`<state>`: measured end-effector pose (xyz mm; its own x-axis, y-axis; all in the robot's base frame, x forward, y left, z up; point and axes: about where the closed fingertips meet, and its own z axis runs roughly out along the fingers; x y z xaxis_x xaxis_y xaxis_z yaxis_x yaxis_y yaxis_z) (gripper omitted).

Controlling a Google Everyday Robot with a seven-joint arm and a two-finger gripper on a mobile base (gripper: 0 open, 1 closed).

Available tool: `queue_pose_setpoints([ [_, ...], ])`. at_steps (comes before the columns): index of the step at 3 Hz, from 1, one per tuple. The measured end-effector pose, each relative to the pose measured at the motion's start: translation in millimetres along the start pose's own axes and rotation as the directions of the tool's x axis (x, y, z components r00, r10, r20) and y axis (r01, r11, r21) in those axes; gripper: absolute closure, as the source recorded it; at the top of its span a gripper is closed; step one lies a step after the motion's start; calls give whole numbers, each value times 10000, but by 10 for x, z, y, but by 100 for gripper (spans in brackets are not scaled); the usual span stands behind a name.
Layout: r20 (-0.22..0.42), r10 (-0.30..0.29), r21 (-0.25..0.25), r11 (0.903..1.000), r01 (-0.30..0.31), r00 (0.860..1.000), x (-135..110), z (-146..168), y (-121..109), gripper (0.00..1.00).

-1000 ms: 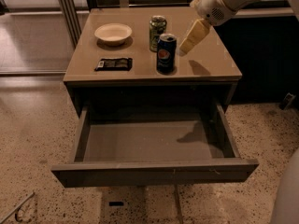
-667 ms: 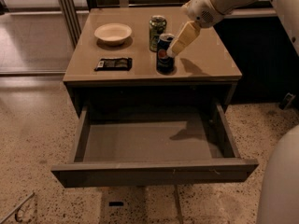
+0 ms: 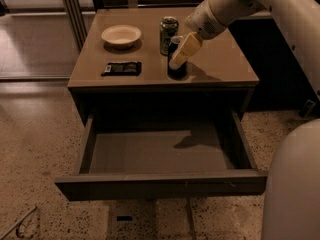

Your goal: Place pepsi can into top drawer

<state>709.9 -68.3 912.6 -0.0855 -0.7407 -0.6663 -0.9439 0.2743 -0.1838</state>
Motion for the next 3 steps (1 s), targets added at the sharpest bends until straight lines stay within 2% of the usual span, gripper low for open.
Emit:
queue_pose_setpoints([
  [2,-179,323,-279,9991,-328,9993,93,216,-29,0],
  [3,-284,460,-164,9988,-464,9985,147,252,-112,0],
])
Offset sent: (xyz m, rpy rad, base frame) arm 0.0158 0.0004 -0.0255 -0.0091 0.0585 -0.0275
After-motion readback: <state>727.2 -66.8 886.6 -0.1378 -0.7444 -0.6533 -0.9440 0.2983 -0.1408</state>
